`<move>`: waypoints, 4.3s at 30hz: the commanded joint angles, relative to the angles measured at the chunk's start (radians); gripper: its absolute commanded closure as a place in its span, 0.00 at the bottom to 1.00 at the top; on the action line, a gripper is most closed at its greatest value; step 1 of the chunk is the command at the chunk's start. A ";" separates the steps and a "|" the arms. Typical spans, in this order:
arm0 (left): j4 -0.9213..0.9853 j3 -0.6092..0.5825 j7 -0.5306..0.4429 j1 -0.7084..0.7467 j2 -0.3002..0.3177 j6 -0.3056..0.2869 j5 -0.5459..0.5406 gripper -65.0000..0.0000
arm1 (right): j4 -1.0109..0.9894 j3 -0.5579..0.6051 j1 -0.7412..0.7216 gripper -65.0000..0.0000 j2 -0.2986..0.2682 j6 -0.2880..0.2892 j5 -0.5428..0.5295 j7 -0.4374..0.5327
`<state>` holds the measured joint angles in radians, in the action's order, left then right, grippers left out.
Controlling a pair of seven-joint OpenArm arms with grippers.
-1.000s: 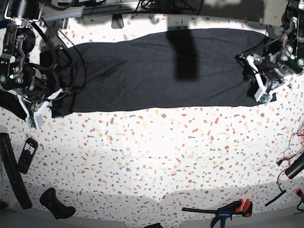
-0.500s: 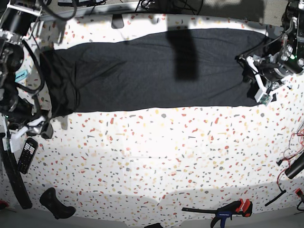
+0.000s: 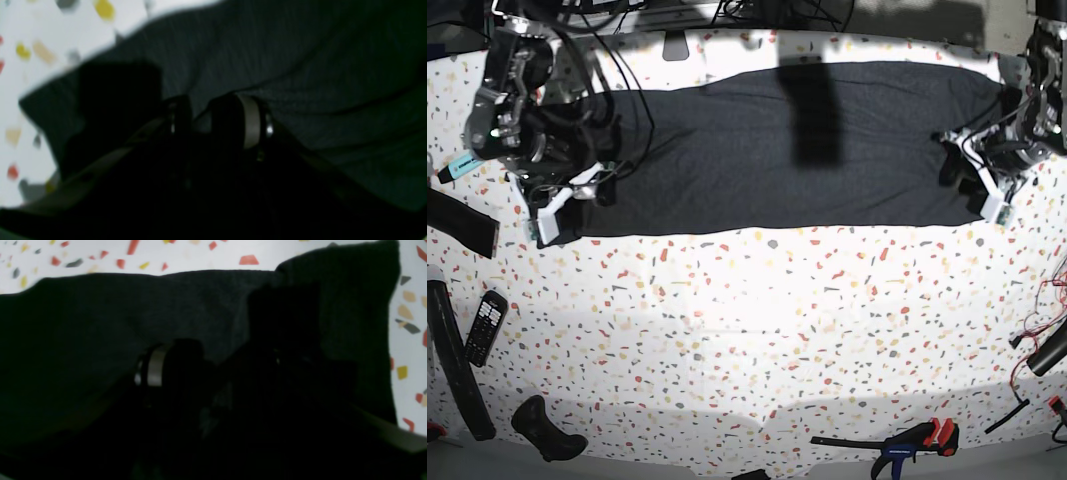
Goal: Fold the T-shirt properly
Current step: 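Grasp both ends of the shirt strip with the left and right grippers, then pull the strip ends apart to straighten it, then release the right gripper, then grasp the strip end with the left gripper and lift it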
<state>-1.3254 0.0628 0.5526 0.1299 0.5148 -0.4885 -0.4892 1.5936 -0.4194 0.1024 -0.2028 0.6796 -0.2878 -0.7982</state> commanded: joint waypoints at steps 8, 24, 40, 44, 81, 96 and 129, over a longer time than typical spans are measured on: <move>0.229 -0.004 0.116 -0.216 -0.001 0.008 0.064 0.67 | -0.286 -0.003 -0.206 0.48 -0.010 -0.003 0.023 0.024; 0.365 -0.006 0.232 -0.471 0.047 -0.146 -0.163 0.67 | -0.369 -0.004 -0.291 0.48 0.008 -0.032 0.042 0.006; 0.151 -0.005 0.441 -0.410 0.270 -0.134 -0.480 0.45 | -0.305 -0.004 -0.313 0.46 -0.009 -0.031 -0.005 -0.104; 0.152 -0.006 0.446 -0.381 0.267 -0.133 -0.443 0.36 | -0.296 -0.004 -0.324 0.43 -0.040 0.019 -0.211 -0.336; 0.155 0.069 0.262 -0.187 0.183 0.156 -0.300 0.36 | 0.645 -0.004 0.452 0.43 -0.038 0.019 -0.397 -0.295; 0.432 0.069 0.424 -0.168 0.178 -0.120 -0.647 0.36 | 0.645 -0.004 0.516 0.43 -0.039 0.019 -0.435 -0.339; 0.413 0.069 0.377 -0.182 0.121 -0.161 -0.585 1.00 | 0.646 -0.004 0.515 0.43 -0.039 0.019 -0.483 -0.339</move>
<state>-0.9104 0.1349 0.8848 -0.0502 0.6155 -0.6586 -1.1141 2.2181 -0.4183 0.6174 -0.2352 0.6933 -0.7517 -1.1526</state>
